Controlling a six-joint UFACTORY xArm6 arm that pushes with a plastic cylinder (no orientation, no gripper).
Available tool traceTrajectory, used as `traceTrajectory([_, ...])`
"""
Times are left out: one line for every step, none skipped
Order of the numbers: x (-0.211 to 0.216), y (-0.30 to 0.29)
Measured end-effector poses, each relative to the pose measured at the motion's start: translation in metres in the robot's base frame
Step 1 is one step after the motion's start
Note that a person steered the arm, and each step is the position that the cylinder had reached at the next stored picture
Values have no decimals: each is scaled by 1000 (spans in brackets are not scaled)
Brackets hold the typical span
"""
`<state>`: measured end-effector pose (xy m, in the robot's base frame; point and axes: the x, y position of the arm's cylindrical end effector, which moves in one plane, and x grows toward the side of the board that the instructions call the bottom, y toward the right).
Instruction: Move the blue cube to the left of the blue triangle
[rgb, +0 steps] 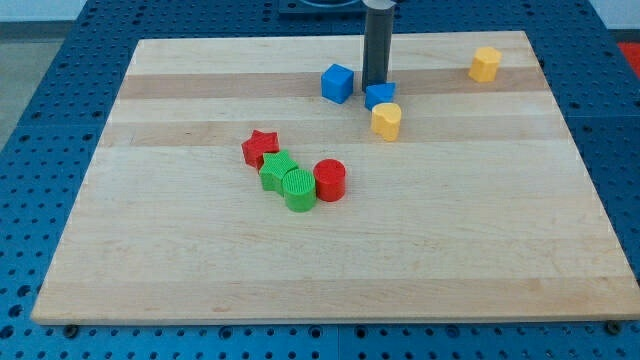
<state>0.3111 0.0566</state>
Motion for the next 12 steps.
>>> traceTrajectory([-10, 1])
traceTrajectory([-57, -2])
traceTrajectory([-85, -23])
traceTrajectory([-84, -57])
traceTrajectory([-61, -95])
traceTrajectory([-51, -101])
traceTrajectory([-49, -86])
traceTrajectory([-48, -65])
traceTrajectory([-41, -48])
traceTrajectory([-25, -38])
traceTrajectory([-5, -29])
traceTrajectory([12, -23])
